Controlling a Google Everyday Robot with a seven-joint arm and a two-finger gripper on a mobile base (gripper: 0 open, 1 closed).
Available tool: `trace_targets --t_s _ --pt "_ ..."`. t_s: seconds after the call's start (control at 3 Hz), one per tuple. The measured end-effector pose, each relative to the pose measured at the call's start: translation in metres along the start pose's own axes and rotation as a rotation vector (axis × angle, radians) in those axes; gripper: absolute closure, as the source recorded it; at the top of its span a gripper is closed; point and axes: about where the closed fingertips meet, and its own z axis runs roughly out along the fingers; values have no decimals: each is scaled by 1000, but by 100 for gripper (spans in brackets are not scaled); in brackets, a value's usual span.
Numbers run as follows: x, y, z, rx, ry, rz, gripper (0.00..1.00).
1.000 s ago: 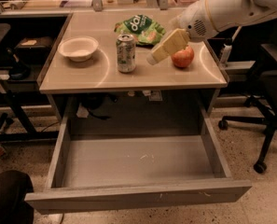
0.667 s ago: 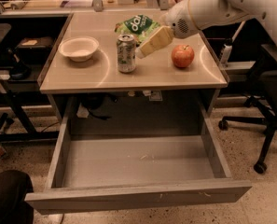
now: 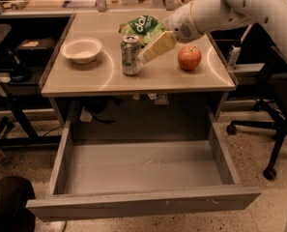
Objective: Place 7up can into top drawer
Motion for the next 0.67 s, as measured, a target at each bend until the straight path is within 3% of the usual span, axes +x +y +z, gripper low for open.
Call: trace_targets --t_s 0.67 --pt "-8 -16 81 -46 -59 -12 0"
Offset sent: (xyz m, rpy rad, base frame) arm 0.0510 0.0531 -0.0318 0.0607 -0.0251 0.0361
